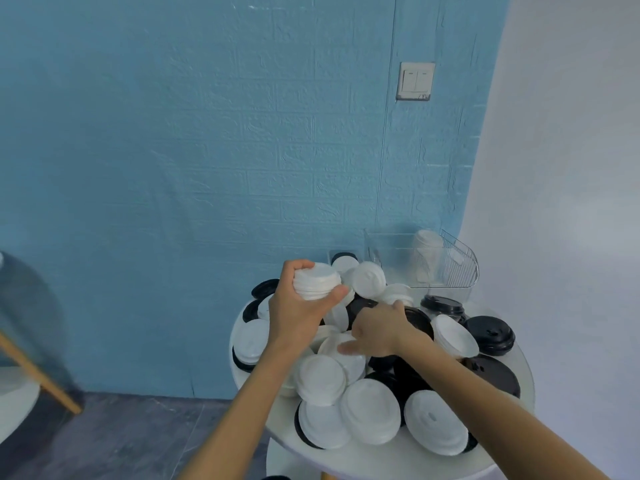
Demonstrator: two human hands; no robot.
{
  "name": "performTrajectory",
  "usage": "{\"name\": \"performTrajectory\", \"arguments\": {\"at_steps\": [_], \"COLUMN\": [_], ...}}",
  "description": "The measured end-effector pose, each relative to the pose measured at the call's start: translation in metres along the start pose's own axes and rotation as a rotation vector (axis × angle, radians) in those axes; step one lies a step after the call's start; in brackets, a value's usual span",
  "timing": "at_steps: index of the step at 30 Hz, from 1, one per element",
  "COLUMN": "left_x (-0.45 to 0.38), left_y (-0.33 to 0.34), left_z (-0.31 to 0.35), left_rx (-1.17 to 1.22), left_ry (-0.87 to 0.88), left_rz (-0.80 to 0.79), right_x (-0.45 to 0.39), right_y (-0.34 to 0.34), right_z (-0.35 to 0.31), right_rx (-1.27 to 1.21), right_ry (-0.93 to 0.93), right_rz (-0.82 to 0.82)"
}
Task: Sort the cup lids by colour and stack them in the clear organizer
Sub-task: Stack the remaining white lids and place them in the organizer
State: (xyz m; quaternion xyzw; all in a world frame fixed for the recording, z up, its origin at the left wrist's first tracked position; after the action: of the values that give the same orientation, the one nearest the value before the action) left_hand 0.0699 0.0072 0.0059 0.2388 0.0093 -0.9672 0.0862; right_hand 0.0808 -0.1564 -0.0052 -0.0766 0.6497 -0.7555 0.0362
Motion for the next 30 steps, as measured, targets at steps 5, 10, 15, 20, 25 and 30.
{"name": "performTrajectory", "arguments": {"at_steps": [5, 10, 15, 20, 25, 30], "left_x": [0.011, 0.017, 0.013, 0.010, 0.011, 0.010], "left_y": [-0.004, -0.005, -0.003, -0.001, 0.001, 0.004], "left_z": [0.002, -0.002, -0.011, -0.018, -0.025, -0.027], "left_rx": [0.009, 0.015, 0.014, 0.015, -0.001, 0.016], "left_ry": [0.011, 0.015, 0.000, -0.015, -0.037, -0.040], "left_rz": [-0.009, -0.033, -0.020, -0.033, -0.051, -0.056], "right_x": [0.004, 0.003, -0.002, -0.005, -0.004, -0.005], "right_y": [0.005, -0.006, -0.004, -0.015, -0.005, -0.001], "right_z": [0.000, 0.017, 0.034, 0.047, 0.043, 0.041], "right_rx": [-0.063, -0.296, -0.436, -0.577, -0.568, -0.698], "right_ry": [0.037, 0.105, 0.103, 0.106, 0.115, 0.098], "right_rz": [0.073, 0.174, 0.163, 0.194, 0.186, 0.181]}}
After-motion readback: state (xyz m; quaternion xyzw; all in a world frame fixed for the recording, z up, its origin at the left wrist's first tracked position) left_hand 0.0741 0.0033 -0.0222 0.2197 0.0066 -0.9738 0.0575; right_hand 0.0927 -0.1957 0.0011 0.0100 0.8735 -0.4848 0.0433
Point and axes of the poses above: each hand's wrist, its own x-axis away from the middle knuckle, its own y-axis out of the palm, z = x × y, the point moved 2 cm from there along -x, towards the middle knuckle, and after that the axes turned 7 degrees about x, right-handed, at the moved point
